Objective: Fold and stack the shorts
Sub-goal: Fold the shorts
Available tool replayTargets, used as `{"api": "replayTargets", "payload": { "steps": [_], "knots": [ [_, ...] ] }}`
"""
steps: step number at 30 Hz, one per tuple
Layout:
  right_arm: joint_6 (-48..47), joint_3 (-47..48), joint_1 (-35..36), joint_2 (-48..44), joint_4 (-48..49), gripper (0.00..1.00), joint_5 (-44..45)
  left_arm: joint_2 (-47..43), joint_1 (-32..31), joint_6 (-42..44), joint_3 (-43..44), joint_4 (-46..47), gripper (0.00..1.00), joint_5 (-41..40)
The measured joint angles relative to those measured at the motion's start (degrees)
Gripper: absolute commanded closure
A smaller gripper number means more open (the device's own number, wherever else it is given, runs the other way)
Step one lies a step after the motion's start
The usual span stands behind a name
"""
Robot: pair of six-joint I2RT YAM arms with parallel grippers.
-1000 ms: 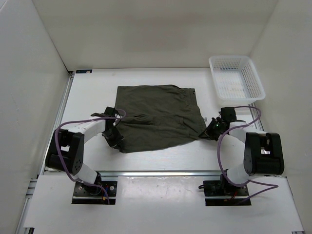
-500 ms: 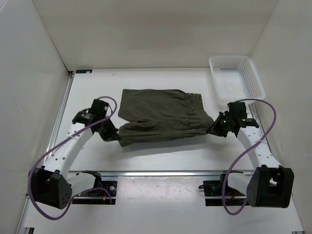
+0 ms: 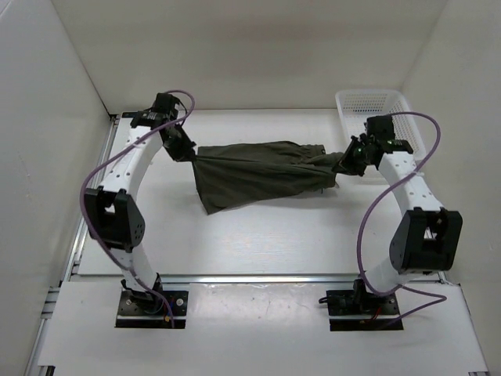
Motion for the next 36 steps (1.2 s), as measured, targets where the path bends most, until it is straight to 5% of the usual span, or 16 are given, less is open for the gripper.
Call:
{"api": "replayTargets", "payload": {
  "steps": [10,12,13,14,15,16,18,21,24,29,33,36],
  "knots": [
    [-0.31,14.45,0.24,14.29,-0.96,1.0,-2.1,12.85,2.89,2.71,14.93,-1.77,0.89,1.7],
    [-0.24,18.47,0.31,18.03,-1.49,0.93,-2.23,16.02,3.1,3.23,19.58,-2.14,0.89,1.81],
    [-0.2,21.44,0.31,20.41,-1.99,0.83,-2.4,18.05,3.17,3.61,22.64,-2.47,0.89,1.95],
    [-0.07,24.46,0.31,22.91,-1.92,0.45,-2.62,20.72,3.28,4.13,26.56,-2.21,0.89,2.19],
    [0.33,27.65,0.31,25.55,-1.95,0.33,-2.89,23.89,3.43,4.63,31.21,-2.67,0.89,2.67],
    [0.35,31.08,0.31,28.15,-1.99,0.25,-2.99,27.34,3.63,5.14,36.24,-2.54,0.67,3.04],
    [0.76,37.42,0.26,32.89,-1.29,0.13,-3.48,34.23,4.11,6.03,45.33,-1.46,0.41,3.52],
    [0.83,39.89,0.61,34.8,-1.01,0.1,-3.72,40.61,4.81,6.73,50.25,0.15,0.21,4.33],
    [0.39,36.83,1.79,32.09,-0.39,0.13,-2.8,39.6,5.31,7.19,43.1,1.16,0.18,3.93],
    [0.13,16.15,4.22,16.5,3.28,0.27,-1.9,28.3,5.51,8.35,22.25,2.49,0.35,1.77],
    [0.22,4.92,4.11,8.46,3.89,0.27,-1.42,14.97,5.38,9.46,6.49,4.0,0.21,3.3],
    [0.61,1.14,3.85,8.26,4.85,0.12,-1.62,8.55,4.63,9.6,-2.38,6.6,0.01,5.84]
  ]
}}
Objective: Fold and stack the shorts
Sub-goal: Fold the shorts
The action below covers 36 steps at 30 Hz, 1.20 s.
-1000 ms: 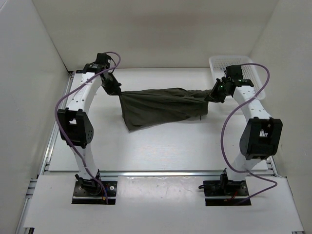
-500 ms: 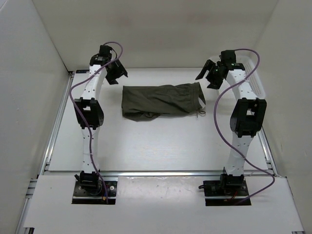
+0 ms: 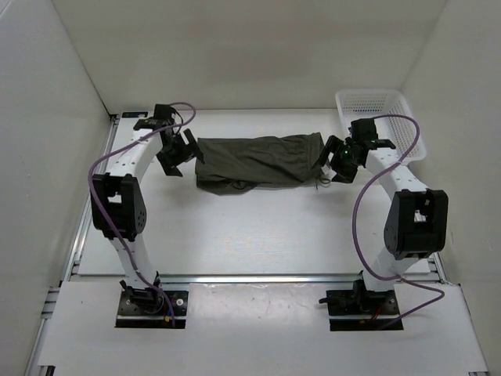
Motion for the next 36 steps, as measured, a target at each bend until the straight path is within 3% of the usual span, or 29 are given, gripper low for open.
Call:
{"api": "replayTargets", "payload": {
  "steps": [5,11,14,16,20,23,24,26,28,29,36],
  "knots": [
    [0.48,0.11,-0.07,4.59,1.38,0.01,-0.61,2.38,-2.47,-0.24,-7.13,3.63,0.01,2.95],
    [0.31,5.09,-0.04,13.84,2.27,0.01,-0.52,8.44,-3.06,-0.48,-8.0,5.62,0.01,3.15],
    [0.37,7.04,0.07,16.59,2.4,0.06,-0.15,9.4,-2.93,-0.39,-7.28,5.95,0.11,3.23],
    [0.48,8.35,0.04,17.97,2.82,0.14,0.37,9.84,-2.84,-0.22,-7.13,6.8,0.24,3.26],
    [0.61,9.97,0.04,19.93,4.04,0.32,1.49,9.7,-2.93,-0.28,-8.63,7.63,0.3,3.74],
    [0.87,10.21,0.11,20.46,5.44,0.55,2.05,9.14,-2.91,-0.66,-9.88,8.31,0.43,3.76],
    [1.29,10.21,0.15,20.61,5.86,0.7,2.23,9.11,-2.91,-0.68,-10.05,8.33,0.64,3.69],
    [1.64,10.21,0.5,20.74,6.45,0.82,2.38,9.33,-2.95,-1.03,-10.21,8.5,0.89,3.28],
    [1.92,10.21,0.76,20.85,6.86,0.98,2.38,9.7,-2.95,-0.98,-10.08,8.59,0.89,3.41],
    [2.08,10.21,0.98,20.87,7.06,1.0,2.45,9.7,-2.91,-0.85,-9.92,8.57,0.89,3.21],
    [1.9,9.97,1.55,20.2,7.08,1.0,2.19,9.05,-0.04,-0.79,-9.84,8.52,0.89,1.57]
  ]
}}
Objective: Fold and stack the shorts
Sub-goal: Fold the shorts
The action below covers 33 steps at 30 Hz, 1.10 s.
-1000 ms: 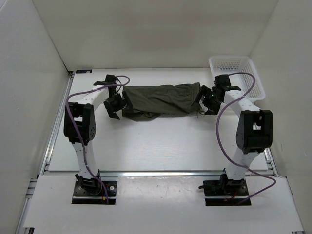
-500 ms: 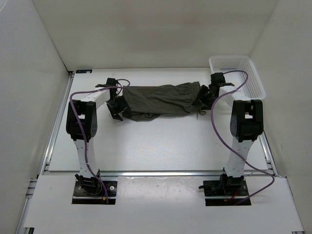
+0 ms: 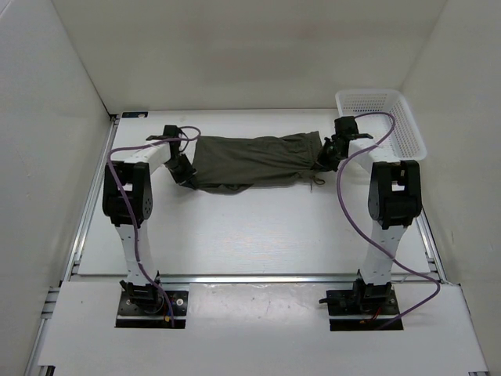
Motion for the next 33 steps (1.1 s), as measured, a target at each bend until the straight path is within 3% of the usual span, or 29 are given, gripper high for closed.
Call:
{"api": "replayTargets", "payload": {
  "steps": [10,18,20,22,24,25,27,29,31,32,33],
  "knots": [
    [-0.13,-10.64,2.64,-13.42,-1.16,1.0,-4.44,-15.8,7.41,1.09,-8.81,-0.68,0.89,-1.2],
    [1.14,-22.47,7.3,-18.62,-1.38,1.0,-1.66,-19.5,6.16,1.4,-16.26,-2.43,0.89,-2.84],
    [1.49,-23.06,7.13,-18.86,-1.57,1.0,0.09,-19.39,4.83,1.57,-16.39,-2.78,0.75,-2.93],
    [1.6,-23.04,7.02,-19.26,-1.55,1.0,1.36,-19.37,3.74,1.84,-16.44,-2.75,0.41,-2.89],
    [1.55,-23.04,7.02,-19.93,-1.55,0.93,2.47,-19.37,3.45,2.16,-16.57,-2.67,0.01,-2.89],
    [1.57,-23.04,7.02,-20.17,-1.55,0.76,2.95,-19.37,3.5,2.21,-16.7,-2.73,0.01,-2.97],
    [1.79,-23.04,7.04,-20.35,-1.6,0.51,3.5,-19.34,3.52,1.95,-17.09,-2.8,0.01,-3.21],
    [1.77,-23.04,7.02,-20.39,-1.79,0.33,3.96,-19.21,3.63,2.01,-17.31,-2.78,0.07,-3.3],
    [1.55,-23.04,7.02,-20.72,-2.12,0.28,4.44,-19.17,3.67,2.03,-17.31,-2.8,0.22,-3.45],
    [1.55,-23.04,7.02,-21.2,-2.49,0.31,4.59,-19.17,3.67,1.81,-17.31,-2.75,0.29,-3.63],
    [1.36,-23.04,7.02,-21.79,-2.84,0.31,4.76,-19.19,3.67,1.92,-17.31,-2.75,0.31,-3.82]
  ]
}}
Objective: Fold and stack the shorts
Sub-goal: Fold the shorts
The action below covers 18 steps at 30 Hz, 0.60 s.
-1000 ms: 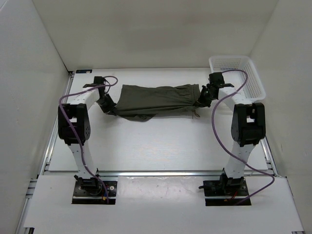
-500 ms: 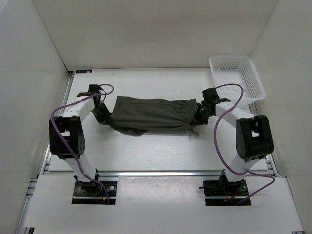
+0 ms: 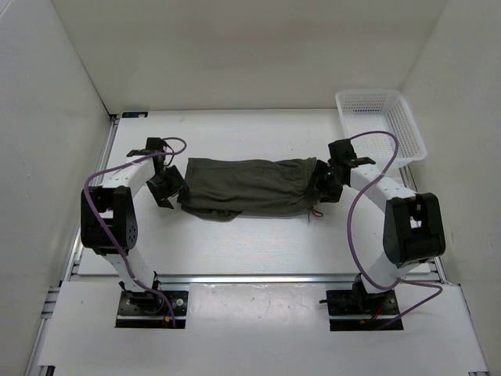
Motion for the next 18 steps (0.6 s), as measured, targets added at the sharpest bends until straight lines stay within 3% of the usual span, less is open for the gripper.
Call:
{"api": "replayTargets", "payload": {
  "steps": [2,3,4,5,6,8,9,13,14,16,18],
  "knots": [
    [-0.09,0.0,0.0,-1.81,-0.55,0.32,0.46,-0.02,0.0,0.28,0.0,-0.02,0.38,-0.48],
    [-0.22,0.0,0.0,-3.15,-1.01,0.32,0.72,-0.11,0.0,0.22,0.0,0.0,0.64,-0.63],
    [-0.31,0.0,0.0,-4.28,-1.38,0.32,0.96,-0.33,0.07,-0.09,0.0,-0.04,0.78,-0.81],
    [-0.48,0.0,0.0,-5.44,-1.79,0.32,1.25,-0.72,0.17,-0.13,0.0,-0.2,0.85,-0.96],
    [-0.66,0.02,0.0,-6.51,-2.23,0.32,1.6,-1.38,0.31,0.22,0.0,-0.48,0.9,-0.96],
    [-1.18,0.22,0.0,-8.15,-3.34,0.32,2.25,-3.26,0.48,0.7,0.04,-1.55,0.9,-0.96],
    [-1.38,0.44,0.0,-8.74,-3.89,0.31,2.64,-4.63,0.7,0.87,0.13,-2.58,0.88,-0.96],
    [-1.86,0.87,0.0,-9.97,-5.44,0.31,3.52,-9.35,1.44,1.07,1.31,-6.19,0.31,-1.99],
    [-1.99,0.96,0.0,-10.05,-5.75,0.31,3.69,-10.36,1.81,1.2,1.7,-6.8,0.08,-2.27],
    [-2.03,1.16,0.0,-10.05,-6.16,0.31,3.93,-11.17,2.32,1.27,3.26,-7.82,0.0,-2.45],
    [-2.16,1.42,0.0,-10.05,-6.49,0.31,4.2,-10.64,2.82,1.11,5.53,-8.0,0.0,-2.23]
  ]
}}
